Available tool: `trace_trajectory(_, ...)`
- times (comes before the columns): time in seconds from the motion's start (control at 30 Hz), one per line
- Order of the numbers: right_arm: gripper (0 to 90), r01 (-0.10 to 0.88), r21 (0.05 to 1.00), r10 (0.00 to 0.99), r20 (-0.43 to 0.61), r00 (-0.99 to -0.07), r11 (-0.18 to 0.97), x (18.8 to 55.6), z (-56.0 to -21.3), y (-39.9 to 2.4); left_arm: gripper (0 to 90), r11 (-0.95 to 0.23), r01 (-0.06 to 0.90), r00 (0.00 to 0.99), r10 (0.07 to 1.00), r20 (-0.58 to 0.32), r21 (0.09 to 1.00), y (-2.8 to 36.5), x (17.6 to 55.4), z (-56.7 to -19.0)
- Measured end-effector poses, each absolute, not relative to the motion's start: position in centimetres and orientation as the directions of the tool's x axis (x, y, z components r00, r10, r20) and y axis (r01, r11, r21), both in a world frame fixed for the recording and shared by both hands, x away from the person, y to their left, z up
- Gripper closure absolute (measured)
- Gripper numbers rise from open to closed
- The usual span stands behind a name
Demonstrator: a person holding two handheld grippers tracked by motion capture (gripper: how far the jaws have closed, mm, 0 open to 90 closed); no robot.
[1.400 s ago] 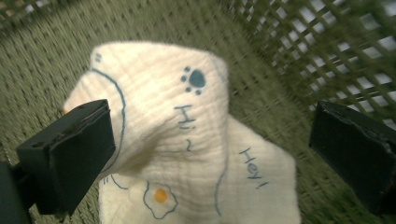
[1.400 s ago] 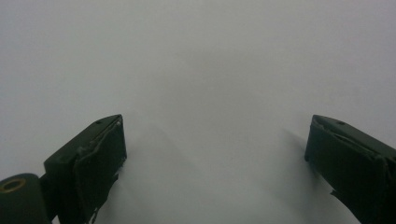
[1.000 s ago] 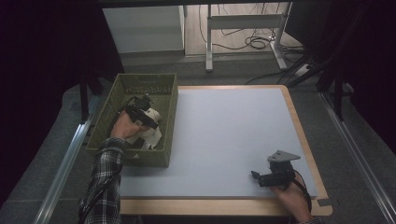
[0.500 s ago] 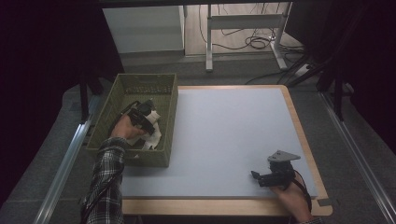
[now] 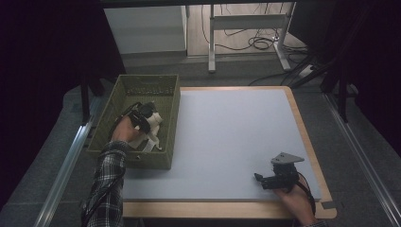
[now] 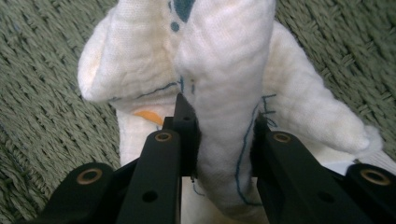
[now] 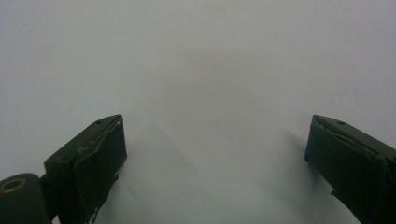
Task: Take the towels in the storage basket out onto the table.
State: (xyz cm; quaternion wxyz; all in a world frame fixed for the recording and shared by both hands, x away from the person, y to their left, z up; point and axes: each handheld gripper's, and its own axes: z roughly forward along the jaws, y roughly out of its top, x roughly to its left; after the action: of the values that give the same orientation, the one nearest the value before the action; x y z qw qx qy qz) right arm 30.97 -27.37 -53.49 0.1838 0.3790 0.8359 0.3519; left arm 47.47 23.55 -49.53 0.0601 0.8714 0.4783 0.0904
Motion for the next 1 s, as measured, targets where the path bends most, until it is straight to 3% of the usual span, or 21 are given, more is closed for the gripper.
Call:
trace_trajectory(0.3,5.4,0.505,0.728,0.764,-0.04,-0.644,0.464,31.0,-53.5,-27.4,75.6,-0.477,0.818,0.506,0.863,-0.007,0.32,25.4,46.5,-47.3)
trace_trajectory(0.5,5.4,0.505,0.728,0.764,-0.04,-0.644,0.464,31.0,-53.5,-27.4,75.5,-0.446,0.795,0.501,0.865,-0.031,0.41,25.7,45.6,-45.8)
trace_trajectory(1.0,5.4,0.505,0.727,0.764,-0.04,-0.644,0.465,31.0,-53.5,-27.4,75.1,-0.39,0.752,0.491,0.87,-0.056,0.532,26.5,44.1,-42.4)
